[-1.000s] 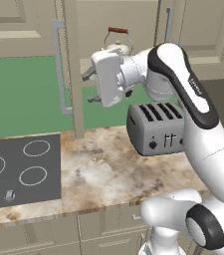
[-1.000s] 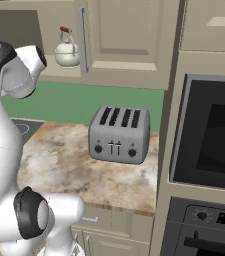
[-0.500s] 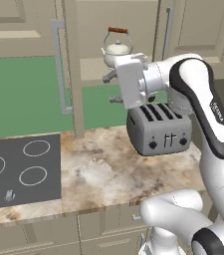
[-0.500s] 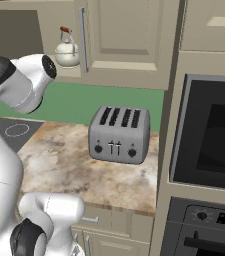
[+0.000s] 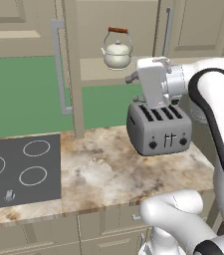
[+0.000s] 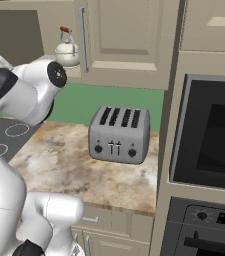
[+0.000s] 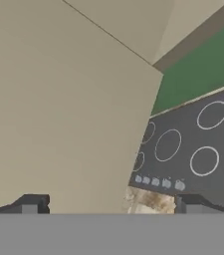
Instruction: Open the cabinet, pick the kettle from the cabinet, and place it in the sink.
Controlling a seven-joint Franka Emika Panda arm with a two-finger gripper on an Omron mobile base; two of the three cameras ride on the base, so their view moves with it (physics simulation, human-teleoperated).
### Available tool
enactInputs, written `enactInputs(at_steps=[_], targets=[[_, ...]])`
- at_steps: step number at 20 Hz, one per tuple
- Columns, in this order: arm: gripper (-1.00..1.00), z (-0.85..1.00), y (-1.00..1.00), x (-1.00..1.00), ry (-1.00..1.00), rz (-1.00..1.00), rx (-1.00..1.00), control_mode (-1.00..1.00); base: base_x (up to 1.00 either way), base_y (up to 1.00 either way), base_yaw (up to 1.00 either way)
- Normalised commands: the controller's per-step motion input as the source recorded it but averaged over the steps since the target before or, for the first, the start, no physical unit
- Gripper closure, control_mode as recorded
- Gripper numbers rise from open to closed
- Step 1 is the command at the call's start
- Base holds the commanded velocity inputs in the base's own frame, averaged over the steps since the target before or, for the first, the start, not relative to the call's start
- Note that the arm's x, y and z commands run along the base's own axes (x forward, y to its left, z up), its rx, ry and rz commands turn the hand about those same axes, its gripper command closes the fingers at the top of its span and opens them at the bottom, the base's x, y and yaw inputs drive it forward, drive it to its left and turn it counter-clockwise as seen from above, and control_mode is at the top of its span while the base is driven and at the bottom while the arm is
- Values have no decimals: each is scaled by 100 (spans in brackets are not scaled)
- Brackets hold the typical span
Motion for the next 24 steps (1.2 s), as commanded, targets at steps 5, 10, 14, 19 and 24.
enactInputs(at_steps=[5, 10, 14, 19, 24], targets=[[-100, 0, -47, 0, -4, -25, -5, -100, 0, 0, 0], [-100, 0, -36, 7, 0, -26, -6, -100, 0, 0, 0], [-100, 5, -24, 17, 0, -26, -8, -100, 0, 0, 0], [-100, 9, -27, 10, -10, -13, -12, -100, 0, 0, 0], [-100, 9, -35, 6, -3, -4, -15, -100, 0, 0, 0]])
